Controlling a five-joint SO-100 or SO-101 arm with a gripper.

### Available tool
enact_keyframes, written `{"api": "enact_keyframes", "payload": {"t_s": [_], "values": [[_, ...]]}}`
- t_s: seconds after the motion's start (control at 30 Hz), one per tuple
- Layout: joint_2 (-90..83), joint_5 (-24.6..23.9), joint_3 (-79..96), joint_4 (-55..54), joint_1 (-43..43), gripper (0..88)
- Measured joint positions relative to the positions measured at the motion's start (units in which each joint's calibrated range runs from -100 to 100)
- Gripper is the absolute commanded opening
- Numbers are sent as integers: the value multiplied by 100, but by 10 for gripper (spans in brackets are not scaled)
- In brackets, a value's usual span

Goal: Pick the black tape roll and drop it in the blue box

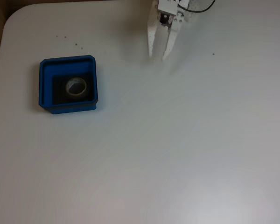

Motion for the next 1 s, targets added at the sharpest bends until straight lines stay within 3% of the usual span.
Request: {"api": "enact_keyframes", "payload": {"t_s": [0.23,0.4,0.57,1.0], "values": [[0,0,0,0,-1702,130],[0,0,0,0,-2147,101],[0,0,0,0,-2177,3],[0,0,0,0,-2197,7]]}}
